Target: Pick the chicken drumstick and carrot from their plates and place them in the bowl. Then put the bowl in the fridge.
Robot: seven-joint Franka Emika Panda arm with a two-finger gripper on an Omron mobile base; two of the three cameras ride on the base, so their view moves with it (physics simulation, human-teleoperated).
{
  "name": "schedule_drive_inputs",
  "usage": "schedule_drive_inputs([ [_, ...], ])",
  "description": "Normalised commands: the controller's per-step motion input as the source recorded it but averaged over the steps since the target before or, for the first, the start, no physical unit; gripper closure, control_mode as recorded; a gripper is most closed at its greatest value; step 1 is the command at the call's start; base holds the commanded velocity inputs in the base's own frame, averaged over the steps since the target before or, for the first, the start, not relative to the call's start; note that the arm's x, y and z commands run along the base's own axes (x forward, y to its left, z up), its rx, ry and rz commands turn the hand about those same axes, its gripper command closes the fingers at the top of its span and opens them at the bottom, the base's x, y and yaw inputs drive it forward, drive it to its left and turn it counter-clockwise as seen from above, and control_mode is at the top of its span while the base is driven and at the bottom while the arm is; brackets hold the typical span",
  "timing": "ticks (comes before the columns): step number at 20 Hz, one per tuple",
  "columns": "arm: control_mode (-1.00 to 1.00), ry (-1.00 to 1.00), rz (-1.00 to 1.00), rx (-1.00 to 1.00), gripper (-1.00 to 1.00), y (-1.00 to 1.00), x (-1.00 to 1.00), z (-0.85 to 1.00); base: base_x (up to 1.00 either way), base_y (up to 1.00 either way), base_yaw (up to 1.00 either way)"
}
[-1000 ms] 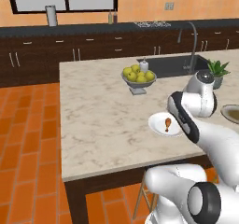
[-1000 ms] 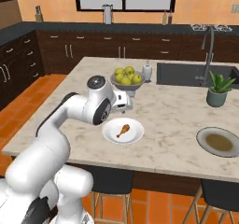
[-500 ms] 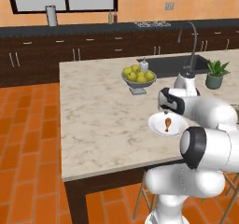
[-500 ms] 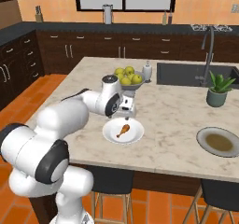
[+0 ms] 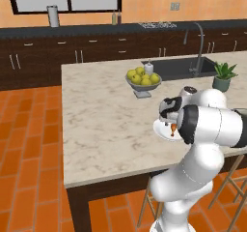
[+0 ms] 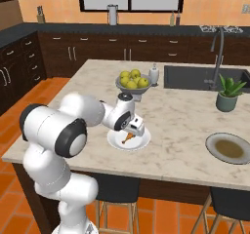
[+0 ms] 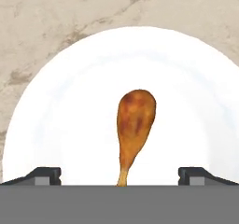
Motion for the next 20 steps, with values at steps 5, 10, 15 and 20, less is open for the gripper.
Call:
schedule_drive_inputs([
  [5,-1.00,0.08,-0.06,0.00,-1.00,-0.02,0.48,-0.36,0.00,0.00,0.00],
  [10,-1.00,0.09,0.00,0.00,-1.00,-0.24,0.22,-0.23,0.00,0.00,0.00],
  [15,-1.00,0.13,0.00,0.00,1.00,-0.03,0.19,-0.15,0.00,0.00,0.00],
  [20,-1.00,0.00,0.00,0.00,1.00,0.00,0.00,0.00,0.00,0.00,0.00],
])
